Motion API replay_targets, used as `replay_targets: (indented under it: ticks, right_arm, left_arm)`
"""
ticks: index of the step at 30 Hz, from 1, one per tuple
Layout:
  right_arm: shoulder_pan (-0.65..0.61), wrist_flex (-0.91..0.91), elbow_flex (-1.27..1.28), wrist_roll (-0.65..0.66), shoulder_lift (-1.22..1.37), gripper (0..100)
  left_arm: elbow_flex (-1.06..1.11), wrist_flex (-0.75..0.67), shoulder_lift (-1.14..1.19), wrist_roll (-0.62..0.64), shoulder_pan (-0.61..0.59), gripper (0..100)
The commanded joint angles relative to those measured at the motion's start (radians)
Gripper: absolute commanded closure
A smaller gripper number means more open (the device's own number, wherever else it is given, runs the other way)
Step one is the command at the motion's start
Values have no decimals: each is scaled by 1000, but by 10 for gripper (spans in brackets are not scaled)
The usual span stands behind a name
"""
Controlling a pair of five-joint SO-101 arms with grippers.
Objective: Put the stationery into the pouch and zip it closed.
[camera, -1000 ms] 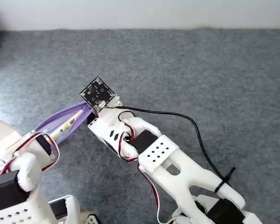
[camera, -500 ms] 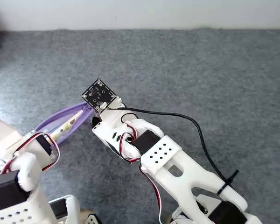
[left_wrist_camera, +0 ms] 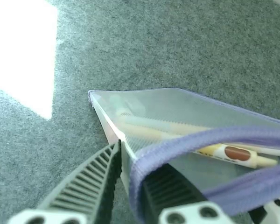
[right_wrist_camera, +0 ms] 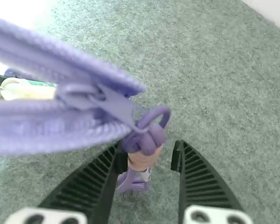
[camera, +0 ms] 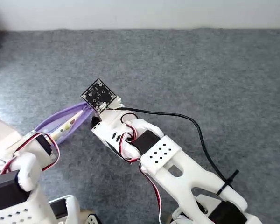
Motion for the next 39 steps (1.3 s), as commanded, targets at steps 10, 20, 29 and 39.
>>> replay_targets:
  ticks: [10, 20, 29, 39]
  right_arm:
    - [7, -48, -51, 12, -45, 838]
    - [4, -50, -52, 69, -47, 928]
    - [7, -51, -48, 109, -116, 989]
    - [12, 130, -48, 109, -329, 990]
  left_arm:
    - [-8, 14, -15, 11, 5, 987]
    - [-8, 14, -15, 11, 5, 987]
    - [-8, 14, -15, 11, 3, 987]
    - [-18, 11, -17, 143, -3, 861]
